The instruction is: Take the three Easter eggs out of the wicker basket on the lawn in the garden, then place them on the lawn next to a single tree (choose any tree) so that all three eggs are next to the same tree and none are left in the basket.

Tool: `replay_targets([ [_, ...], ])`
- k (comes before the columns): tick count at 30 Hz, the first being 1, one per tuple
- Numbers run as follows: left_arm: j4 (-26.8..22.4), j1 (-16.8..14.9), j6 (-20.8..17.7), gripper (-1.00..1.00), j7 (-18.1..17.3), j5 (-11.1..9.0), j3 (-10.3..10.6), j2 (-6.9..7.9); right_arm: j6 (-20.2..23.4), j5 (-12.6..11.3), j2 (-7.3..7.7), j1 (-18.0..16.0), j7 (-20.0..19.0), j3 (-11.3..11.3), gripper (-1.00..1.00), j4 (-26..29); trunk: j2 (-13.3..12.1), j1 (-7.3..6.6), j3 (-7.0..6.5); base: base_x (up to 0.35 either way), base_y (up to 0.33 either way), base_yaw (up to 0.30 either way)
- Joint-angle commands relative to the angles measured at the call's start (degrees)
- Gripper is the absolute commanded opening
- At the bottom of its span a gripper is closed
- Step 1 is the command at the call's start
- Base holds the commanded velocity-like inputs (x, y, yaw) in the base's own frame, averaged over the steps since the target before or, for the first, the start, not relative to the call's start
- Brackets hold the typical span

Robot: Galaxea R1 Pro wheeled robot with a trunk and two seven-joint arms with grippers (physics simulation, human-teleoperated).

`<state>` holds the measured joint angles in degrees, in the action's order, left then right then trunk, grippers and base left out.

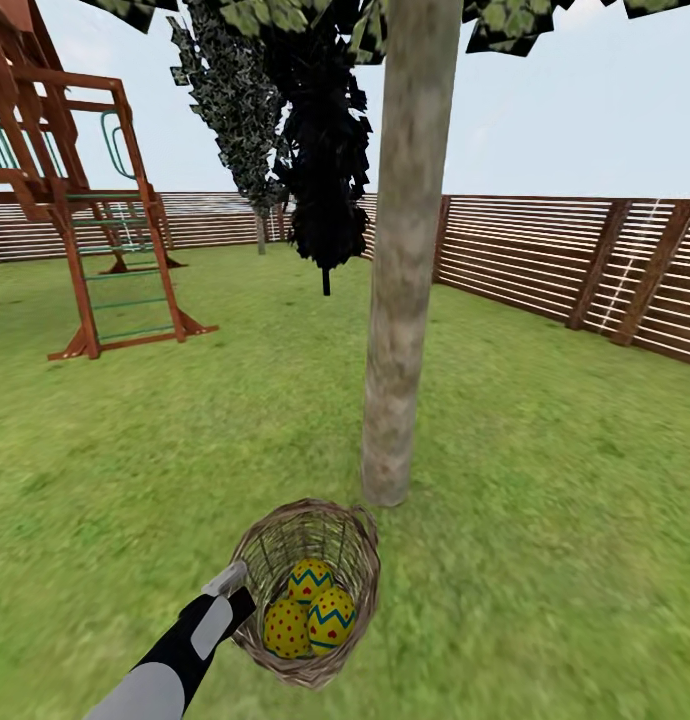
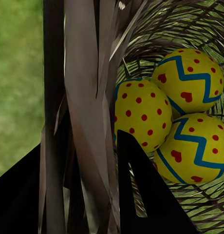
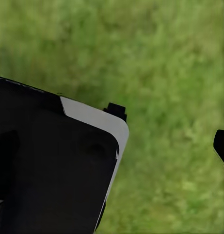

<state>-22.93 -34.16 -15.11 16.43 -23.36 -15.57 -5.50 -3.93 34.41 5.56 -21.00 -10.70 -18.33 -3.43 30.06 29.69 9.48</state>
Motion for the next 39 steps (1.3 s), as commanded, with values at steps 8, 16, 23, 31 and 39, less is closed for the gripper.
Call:
replay_targets([
  [8, -0.18, -0.03, -0.18, -1.0, 0.35, -0.73, -0.08, -0.09, -0.37, 0.47, -0.1, 2.14, -0.11, -0.48, 1.0, -0.31, 0.1, 0.06, 0.1, 0.342, 0.0, 0.0],
  [16, -0.18, -0.03, -0.18, -1.0, 0.35, -0.73, -0.07, -0.12, -0.38, 0.9, 0.12, 2.28, -0.05, -0.48, 1.0, 0.26, 0.1, 0.06, 0.1, 0.342, 0.0, 0.0],
  [23, -0.18, -0.03, -0.18, -1.0, 0.35, -0.73, -0.07, -0.12, -0.31, 0.17, 0.2, 2.28, -0.11, -0.76, 1.0, 0.44, 0.1, 0.06, 0.1, 0.342, 0.0, 0.0],
  [31, -0.18, -0.03, -0.19, -1.0, 0.35, -0.73, 0.0, -0.21, 0.28, -0.08, 0.67, 2.28, -3.32, -1.02, 1.0, 4.59, 0.1, 0.06, 0.1, 0.298, 0.0, 0.0],
  [39, -0.16, -0.03, -0.18, -1.0, 0.35, -0.73, -0.06, -0.13, 22.7, -14.84, 8.16, 2.18, -41.64, -2.49, 1.0, 32.93, 0.1, 0.06, 0.1, 0.001, 0.0, 0.0],
])
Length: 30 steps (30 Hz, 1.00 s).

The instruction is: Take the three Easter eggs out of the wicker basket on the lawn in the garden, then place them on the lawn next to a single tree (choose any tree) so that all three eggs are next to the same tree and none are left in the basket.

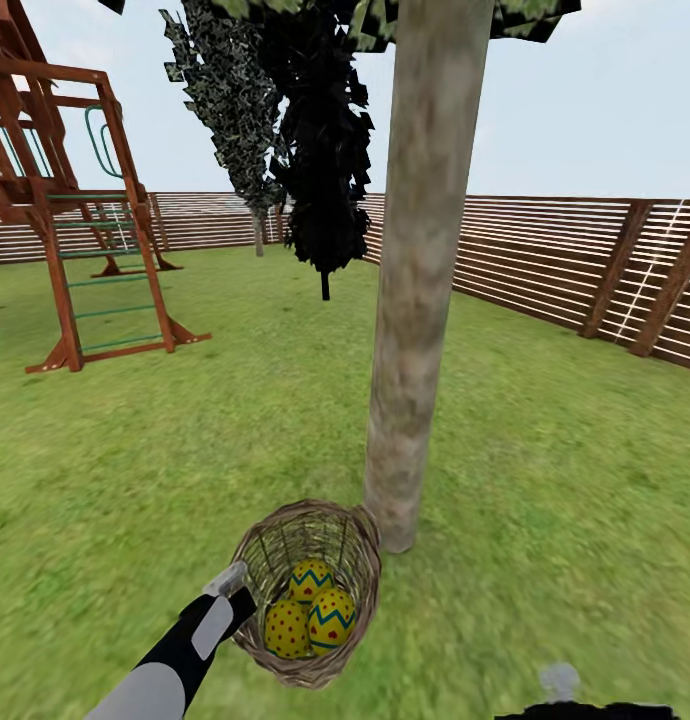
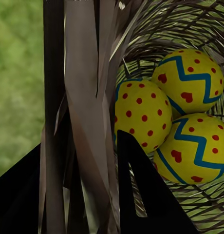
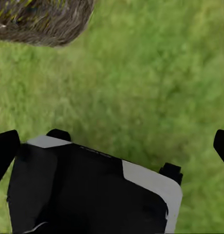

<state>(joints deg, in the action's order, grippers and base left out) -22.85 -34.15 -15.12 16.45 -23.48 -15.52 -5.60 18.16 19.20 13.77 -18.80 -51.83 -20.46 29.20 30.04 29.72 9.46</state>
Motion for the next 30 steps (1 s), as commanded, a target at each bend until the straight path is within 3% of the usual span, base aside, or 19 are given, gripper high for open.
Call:
replay_targets([
  [1, -0.25, -0.04, -0.17, -1.0, 0.34, -0.61, -0.09, -0.03, 4.44, -0.48, 0.13, -0.01, -1.87, -0.81, 1.0, 4.2, 0.11, 0.02, 0.11, 0.0, 0.0, 0.0],
  [3, -0.26, -0.04, -0.17, -1.0, 0.34, -0.61, -0.09, -0.03, 11.39, -0.99, 0.07, -0.27, -2.69, -3.06, 1.0, 12.08, 0.11, 0.02, 0.11, 0.0, 0.0, 0.0],
  [6, -0.26, -0.04, -0.17, -1.0, 0.34, -0.61, -0.07, -0.03, 20.4, -1.16, 0.04, -0.87, -3.13, -4.0, 1.0, 22.46, 0.11, 0.02, 0.11, 0.0, 0.0, 0.0],
  [9, -0.26, -0.04, -0.17, -1.0, 0.34, -0.61, -0.07, 0.03, 21.72, -1.08, -0.19, -0.97, -3.97, -4.15, 1.0, 30.26, 0.11, 0.02, 0.11, 0.0, 0.0, 0.002],
  [19, -0.23, -0.04, -0.1, -1.0, 0.34, -0.61, -0.05, 0.06, 21.54, -1.05, -0.23, -0.98, -3.8, -4.15, 1.0, 30.57, 0.11, 0.02, 0.11, 0.0, 0.0, 0.264],
  [30, -0.17, -0.04, -0.08, -1.0, 0.24, -0.61, 0.0, -0.03, 21.56, -1.27, -0.23, -0.98, -3.98, -4.15, 1.0, 30.39, 0.11, 0.02, 0.11, 0.0, 0.0, 0.016],
])
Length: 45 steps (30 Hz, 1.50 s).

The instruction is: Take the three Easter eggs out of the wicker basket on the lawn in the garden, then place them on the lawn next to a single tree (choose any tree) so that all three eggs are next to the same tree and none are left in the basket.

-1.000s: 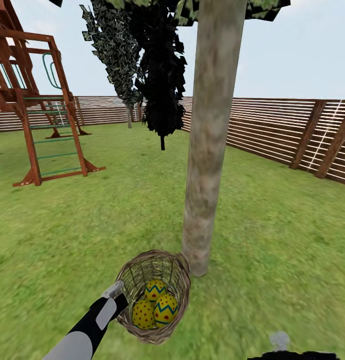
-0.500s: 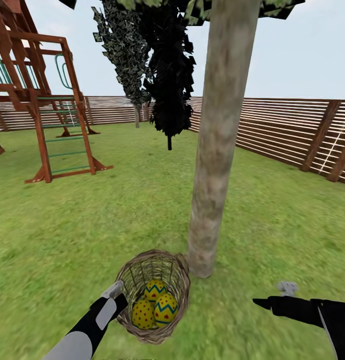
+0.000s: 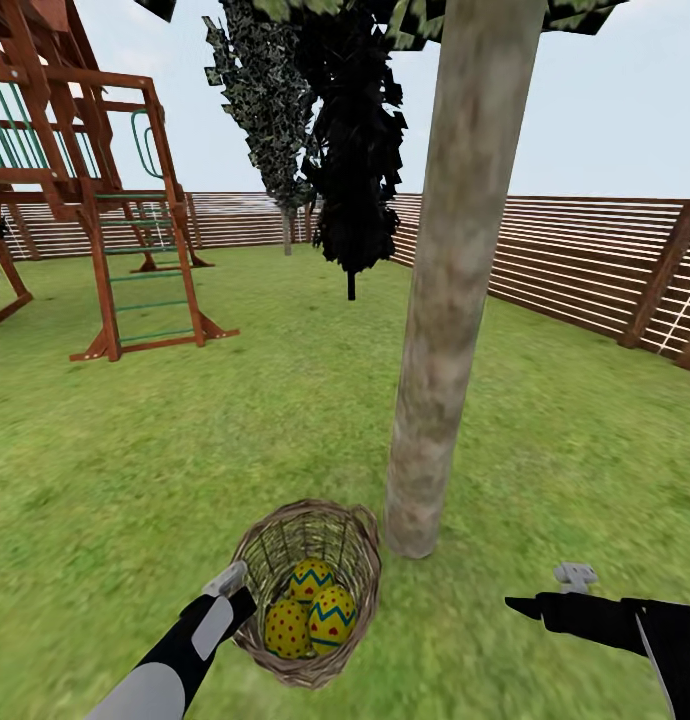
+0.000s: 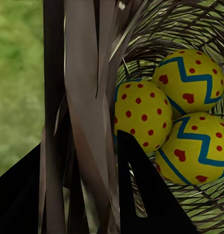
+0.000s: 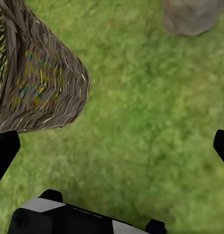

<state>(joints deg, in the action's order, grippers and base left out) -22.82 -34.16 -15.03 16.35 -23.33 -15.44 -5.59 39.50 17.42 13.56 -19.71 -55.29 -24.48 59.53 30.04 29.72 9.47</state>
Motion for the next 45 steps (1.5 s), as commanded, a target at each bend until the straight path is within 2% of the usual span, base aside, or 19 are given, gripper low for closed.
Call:
replay_targets([
  [1, -0.24, -0.03, -0.17, -1.0, 0.33, -0.75, -0.11, -0.06, 0.22, 0.51, -0.02, -0.07, -0.52, -0.13, 1.0, 0.06, 0.11, 0.02, 0.1, 0.0, 0.0, 0.0],
  [31, 0.16, -0.03, -0.09, -1.0, 0.26, -0.75, -0.03, -0.04, 0.14, 0.54, 0.0, -0.07, -0.67, 0.01, 1.0, -0.73, 12.14, 6.61, 5.49, 0.0, 0.0, 0.0],
  [34, 0.16, -0.03, -0.08, -1.0, 0.27, -0.75, -0.03, -0.07, 0.72, 0.43, 0.13, -0.07, -2.79, -0.13, 1.0, -0.63, 13.34, 7.27, 6.03, 0.0, 0.0, 0.0],
  [36, 0.23, -0.03, -0.08, -1.0, 0.26, -0.75, -0.03, -0.04, 0.9, 0.42, 0.11, -0.07, -7.95, -0.18, 1.0, -0.63, 14.15, 7.71, 6.39, 0.0, 0.0, 0.0],
  [38, 0.23, -0.03, -0.08, -1.0, 0.28, -0.75, -0.03, -0.09, 0.76, 0.42, 0.23, -0.07, -11.06, -0.74, 1.0, -0.64, 14.95, 8.15, 6.75, 0.0, 0.0, 0.0],
  [41, 0.28, -0.03, -0.08, -1.0, 0.3, -0.75, -0.03, -0.1, 0.48, 0.44, 0.17, -0.12, -12.24, -2.03, 1.0, -0.69, 16.15, 8.81, 7.29, 0.0, 0.0, 0.0],
  [45, 0.32, -0.03, -0.08, -1.0, 0.28, -0.75, -0.03, -0.12, 0.32, 0.41, 0.07, -0.15, -11.83, -2.15, 1.0, -0.73, 17.76, 9.69, 8.0, 0.0, 0.0, 0.0],
])
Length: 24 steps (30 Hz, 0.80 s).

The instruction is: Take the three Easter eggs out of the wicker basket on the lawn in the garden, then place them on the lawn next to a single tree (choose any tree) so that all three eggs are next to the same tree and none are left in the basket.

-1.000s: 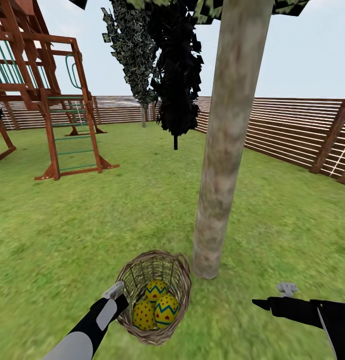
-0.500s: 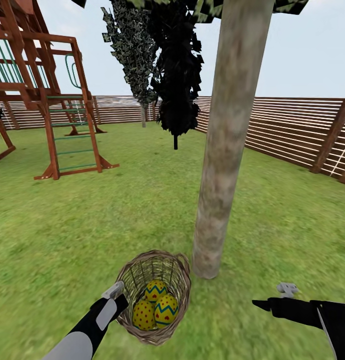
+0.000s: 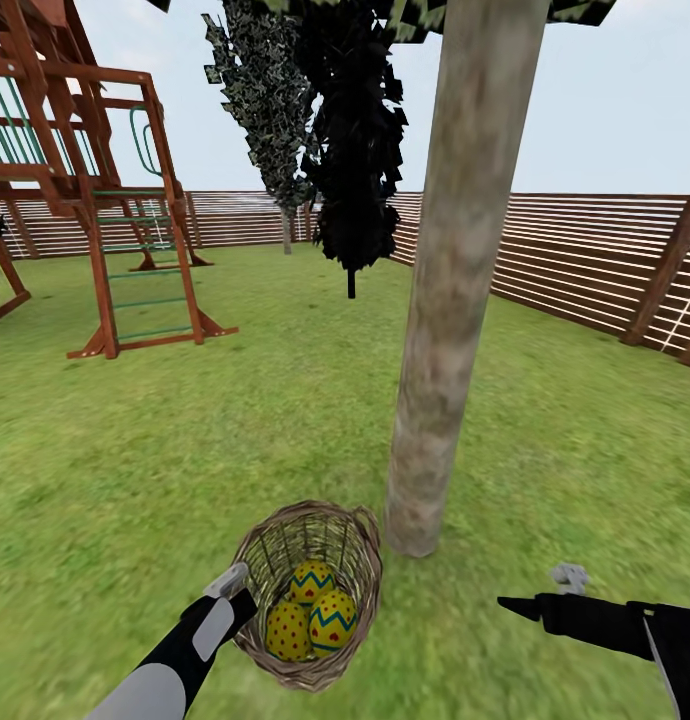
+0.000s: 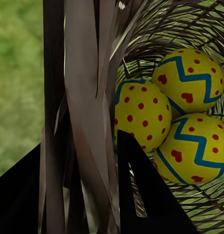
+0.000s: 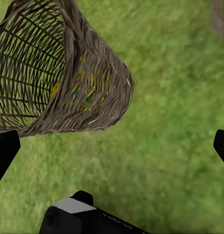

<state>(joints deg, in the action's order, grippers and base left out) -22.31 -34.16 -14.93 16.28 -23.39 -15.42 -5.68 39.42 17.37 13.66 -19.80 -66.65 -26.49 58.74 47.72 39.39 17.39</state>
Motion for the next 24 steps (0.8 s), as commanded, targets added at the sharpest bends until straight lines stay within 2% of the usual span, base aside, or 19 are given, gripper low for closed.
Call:
replay_targets([
  [1, -0.2, -0.02, -0.19, -1.0, 0.37, -0.69, -0.05, -0.03, 0.33, 0.46, -0.05, -0.07, -0.15, -0.14, 1.0, 0.06, 0.48, 0.23, 0.26, 0.0, 0.0, 0.0],
  [9, -0.19, -0.02, -0.19, -1.0, 0.33, -0.69, -0.05, -0.03, 0.21, 0.93, -0.21, -0.07, 0.42, 0.28, 1.0, -0.13, 3.69, 1.99, 1.7, 0.0, 0.0, 0.0],
  [15, -0.19, -0.02, -0.19, -1.0, 0.34, -0.69, -0.05, -0.12, 0.21, 1.27, -0.38, 0.09, 0.55, 0.99, 1.0, -3.68, 6.1, 3.31, 2.77, 0.0, 0.0, 0.0],
  [24, -0.33, -0.02, -0.28, -1.0, 0.33, -0.69, -0.05, -0.12, 0.21, 1.26, -0.39, 0.54, 0.64, 1.0, 1.0, -4.24, 9.71, 5.29, 4.39, 0.0, 0.0, 0.0],
])
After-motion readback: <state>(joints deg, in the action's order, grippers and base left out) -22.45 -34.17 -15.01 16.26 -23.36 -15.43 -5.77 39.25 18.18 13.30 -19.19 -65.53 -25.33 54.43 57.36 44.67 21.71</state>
